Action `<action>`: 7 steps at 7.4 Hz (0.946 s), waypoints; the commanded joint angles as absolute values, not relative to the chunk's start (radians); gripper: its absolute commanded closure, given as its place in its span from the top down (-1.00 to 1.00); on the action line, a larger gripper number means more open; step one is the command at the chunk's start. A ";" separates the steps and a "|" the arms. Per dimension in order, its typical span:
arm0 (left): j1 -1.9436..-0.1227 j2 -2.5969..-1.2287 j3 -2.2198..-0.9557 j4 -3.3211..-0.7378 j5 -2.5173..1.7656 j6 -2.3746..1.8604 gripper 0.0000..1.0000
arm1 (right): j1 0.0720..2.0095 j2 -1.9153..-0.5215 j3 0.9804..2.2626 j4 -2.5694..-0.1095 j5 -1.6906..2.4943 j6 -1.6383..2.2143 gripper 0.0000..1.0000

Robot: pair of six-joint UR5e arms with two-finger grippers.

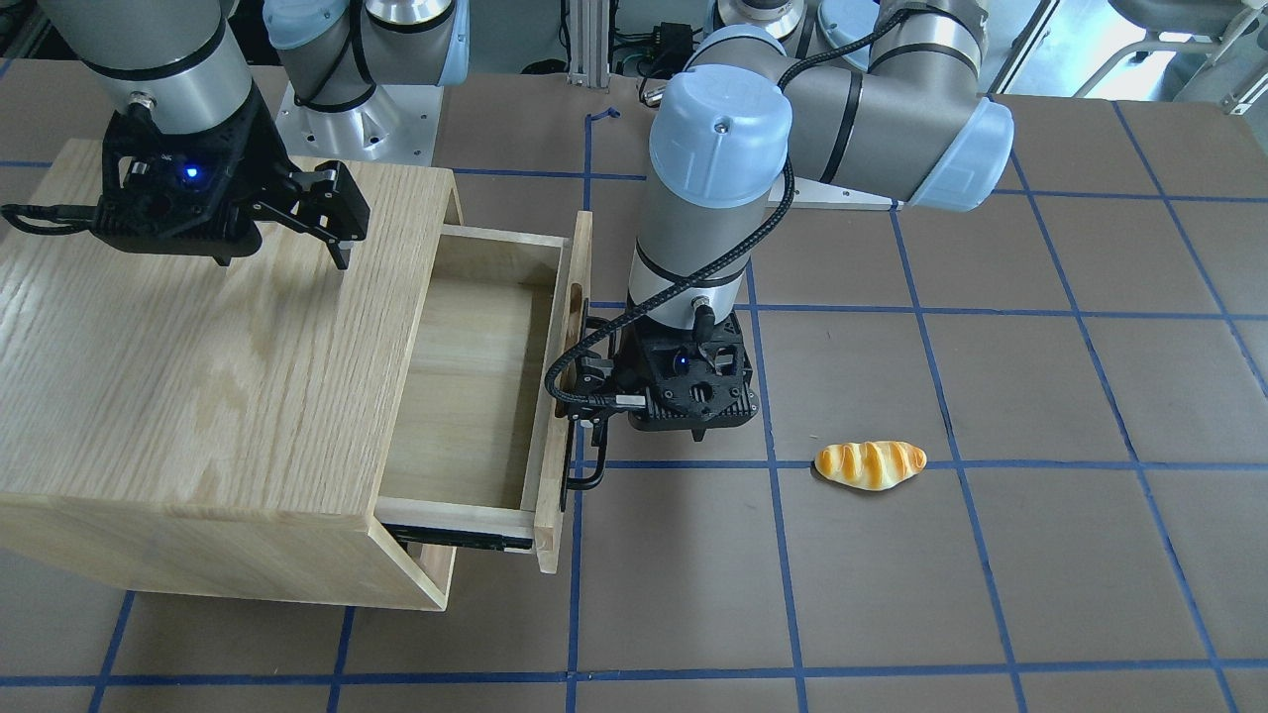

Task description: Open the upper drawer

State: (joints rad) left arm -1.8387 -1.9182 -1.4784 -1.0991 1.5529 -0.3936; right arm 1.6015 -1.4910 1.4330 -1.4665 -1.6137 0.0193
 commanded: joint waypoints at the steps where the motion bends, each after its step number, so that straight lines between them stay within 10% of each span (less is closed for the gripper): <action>1: -1.835 -1.917 -1.477 -1.100 1.554 -0.393 1.00 | 1.601 -1.491 1.434 -1.466 -1.614 0.018 1.00; 7: -1.819 -1.893 -1.464 -1.158 1.555 -0.373 1.00 | 1.601 -1.491 1.433 -1.466 -1.614 0.018 1.00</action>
State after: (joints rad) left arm -1.8194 -1.9038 -1.4733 -1.1280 1.5546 -0.3644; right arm 1.6015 -1.4910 1.4331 -1.4665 -1.6137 0.0197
